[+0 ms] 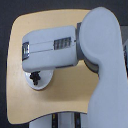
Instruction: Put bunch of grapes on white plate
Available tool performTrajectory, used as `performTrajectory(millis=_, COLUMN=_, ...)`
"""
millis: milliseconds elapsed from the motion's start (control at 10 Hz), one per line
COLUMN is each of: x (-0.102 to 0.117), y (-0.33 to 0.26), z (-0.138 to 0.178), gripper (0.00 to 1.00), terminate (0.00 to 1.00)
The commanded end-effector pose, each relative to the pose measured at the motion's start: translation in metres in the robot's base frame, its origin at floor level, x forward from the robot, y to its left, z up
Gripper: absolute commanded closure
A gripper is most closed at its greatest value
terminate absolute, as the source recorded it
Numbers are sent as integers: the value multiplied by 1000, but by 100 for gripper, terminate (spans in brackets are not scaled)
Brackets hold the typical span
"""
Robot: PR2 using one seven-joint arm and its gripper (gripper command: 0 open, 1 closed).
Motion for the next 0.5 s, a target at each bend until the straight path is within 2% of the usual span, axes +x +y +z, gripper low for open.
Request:
performTrajectory(millis=0, x=6, y=-11, z=-10, gripper=100, terminate=0)
performTrajectory(millis=400, x=3, y=-6, z=-13, gripper=100, terminate=0)
